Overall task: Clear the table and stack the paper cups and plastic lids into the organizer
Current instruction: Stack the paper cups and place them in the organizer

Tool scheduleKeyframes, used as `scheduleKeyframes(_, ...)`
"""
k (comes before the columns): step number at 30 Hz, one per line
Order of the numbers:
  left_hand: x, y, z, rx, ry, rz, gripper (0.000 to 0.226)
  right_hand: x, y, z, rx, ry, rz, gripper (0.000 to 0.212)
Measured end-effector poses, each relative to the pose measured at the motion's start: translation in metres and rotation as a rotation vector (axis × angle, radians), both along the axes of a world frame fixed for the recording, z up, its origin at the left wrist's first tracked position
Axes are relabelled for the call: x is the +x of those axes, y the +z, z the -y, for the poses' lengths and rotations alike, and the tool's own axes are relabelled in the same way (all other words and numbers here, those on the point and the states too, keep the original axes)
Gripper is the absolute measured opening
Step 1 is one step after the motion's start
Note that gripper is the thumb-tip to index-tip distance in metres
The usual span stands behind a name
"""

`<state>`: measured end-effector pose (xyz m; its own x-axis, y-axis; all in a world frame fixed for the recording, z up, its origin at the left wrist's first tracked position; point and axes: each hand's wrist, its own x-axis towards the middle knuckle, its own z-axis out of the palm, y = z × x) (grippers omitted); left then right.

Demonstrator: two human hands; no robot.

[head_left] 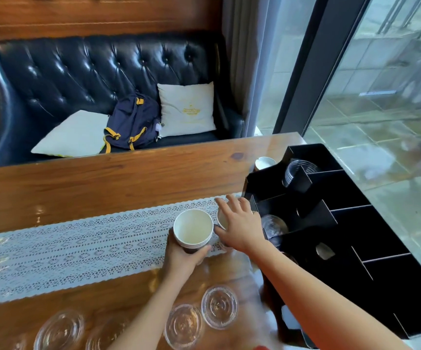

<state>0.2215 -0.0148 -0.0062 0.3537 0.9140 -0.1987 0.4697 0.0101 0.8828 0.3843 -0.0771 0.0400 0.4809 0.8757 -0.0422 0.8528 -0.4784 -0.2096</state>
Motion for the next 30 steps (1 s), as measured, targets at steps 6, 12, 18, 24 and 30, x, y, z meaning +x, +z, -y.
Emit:
scheduleKeyframes(6, 0.006, 0.006, -0.006, -0.007, -0.043, 0.002, 0.098, 0.007, -0.002, -0.003, 0.036, -0.011, -0.019, 0.063)
scheduleKeyframes(12, 0.009, 0.009, -0.006, -0.03, -0.02, -0.008, 0.101, 0.009, 0.012, -0.008, -0.057, 0.029, -0.12, 0.065)
scheduleKeyframes(18, 0.01, 0.013, -0.009, -0.038, -0.043, 0.035, 0.096, 0.033, 0.1, -0.023, 0.171, 0.028, -0.204, 0.059)
scheduleKeyframes(24, 0.012, 0.017, -0.013, -0.049, -0.019, -0.006, 0.095, 0.025, 0.164, -0.041, 0.341, 0.125, -0.251, 0.055)
scheduleKeyframes(30, 0.011, 0.018, -0.009, 0.013, -0.023, -0.094, 0.098, 0.0, 0.146, -0.052, 0.256, 0.192, -0.243, 0.052)
